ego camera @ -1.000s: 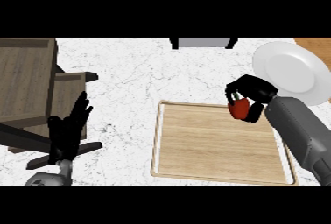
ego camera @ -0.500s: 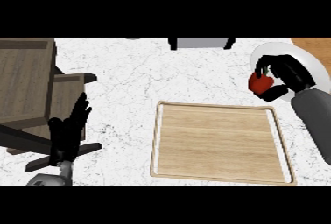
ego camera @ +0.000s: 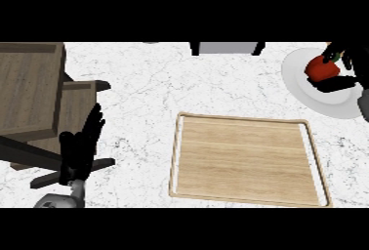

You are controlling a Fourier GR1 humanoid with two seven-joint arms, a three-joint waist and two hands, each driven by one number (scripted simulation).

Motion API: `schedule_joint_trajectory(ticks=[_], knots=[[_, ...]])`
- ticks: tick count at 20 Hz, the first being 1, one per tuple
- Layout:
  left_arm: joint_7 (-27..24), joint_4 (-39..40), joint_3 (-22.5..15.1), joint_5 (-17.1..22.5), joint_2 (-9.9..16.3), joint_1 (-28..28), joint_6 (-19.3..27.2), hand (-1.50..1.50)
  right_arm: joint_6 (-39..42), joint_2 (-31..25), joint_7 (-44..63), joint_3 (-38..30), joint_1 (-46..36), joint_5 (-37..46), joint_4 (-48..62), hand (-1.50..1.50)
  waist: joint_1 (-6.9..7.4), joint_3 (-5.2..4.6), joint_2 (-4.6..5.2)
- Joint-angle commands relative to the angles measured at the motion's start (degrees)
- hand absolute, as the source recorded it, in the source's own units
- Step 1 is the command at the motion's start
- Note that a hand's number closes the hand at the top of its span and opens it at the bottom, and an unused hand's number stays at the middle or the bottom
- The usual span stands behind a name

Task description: Pick the bell pepper from the tray and place it in the plate

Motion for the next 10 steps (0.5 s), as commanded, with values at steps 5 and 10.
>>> schedule_joint_trajectory(ticks=[5,10], knots=[[-2.2,3.7,2.2,1.9,1.1,1.9,-4.2,0.00,-2.6,-4.0,-3.4,-5.3,-3.2,0.3,13.0,1.50,1.90,-0.30,1.11],[3.6,2.2,0.5,-0.4,-0.2,-2.5,-2.7,0.00,-2.7,-3.8,-3.2,-5.0,-7.8,2.5,20.4,1.50,2.58,-0.22,1.39]])
